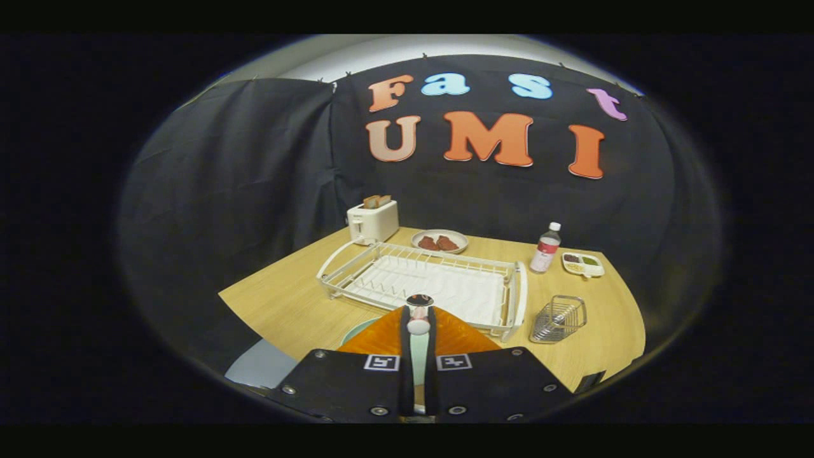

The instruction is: Take the plate from the dish rack, then take the spoon from the basket and place it into the plate.

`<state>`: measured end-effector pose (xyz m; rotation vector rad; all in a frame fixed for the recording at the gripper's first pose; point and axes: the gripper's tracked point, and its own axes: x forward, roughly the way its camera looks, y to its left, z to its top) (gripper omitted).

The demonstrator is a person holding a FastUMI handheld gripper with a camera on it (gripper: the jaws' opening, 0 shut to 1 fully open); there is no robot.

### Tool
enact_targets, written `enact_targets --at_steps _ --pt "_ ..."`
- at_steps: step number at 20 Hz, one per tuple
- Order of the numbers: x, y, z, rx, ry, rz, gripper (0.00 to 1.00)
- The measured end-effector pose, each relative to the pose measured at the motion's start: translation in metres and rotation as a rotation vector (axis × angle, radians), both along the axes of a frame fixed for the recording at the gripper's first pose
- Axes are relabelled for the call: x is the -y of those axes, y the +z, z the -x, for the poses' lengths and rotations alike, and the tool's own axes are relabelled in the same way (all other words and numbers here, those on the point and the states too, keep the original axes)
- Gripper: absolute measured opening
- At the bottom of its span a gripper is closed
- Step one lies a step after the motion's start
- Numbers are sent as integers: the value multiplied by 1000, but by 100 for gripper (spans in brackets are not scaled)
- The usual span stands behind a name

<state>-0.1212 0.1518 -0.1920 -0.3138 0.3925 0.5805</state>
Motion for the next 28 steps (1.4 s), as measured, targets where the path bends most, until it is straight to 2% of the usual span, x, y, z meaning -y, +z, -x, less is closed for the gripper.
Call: enact_targets --at_steps 3,11,18,22,24,26,28 --pt "-8 -22 5 -45 40 29 7" --pt "-14 -79 1 -145 68 95 7" --pt "-18 -100 -1 -173 99 137 8" --pt "-7 -114 -6 -218 56 172 15" --pt "-1 -111 -10 -218 25 165 25" --pt "9 -103 -22 -199 -41 140 38" --pt "18 -94 -31 -193 -89 106 65"
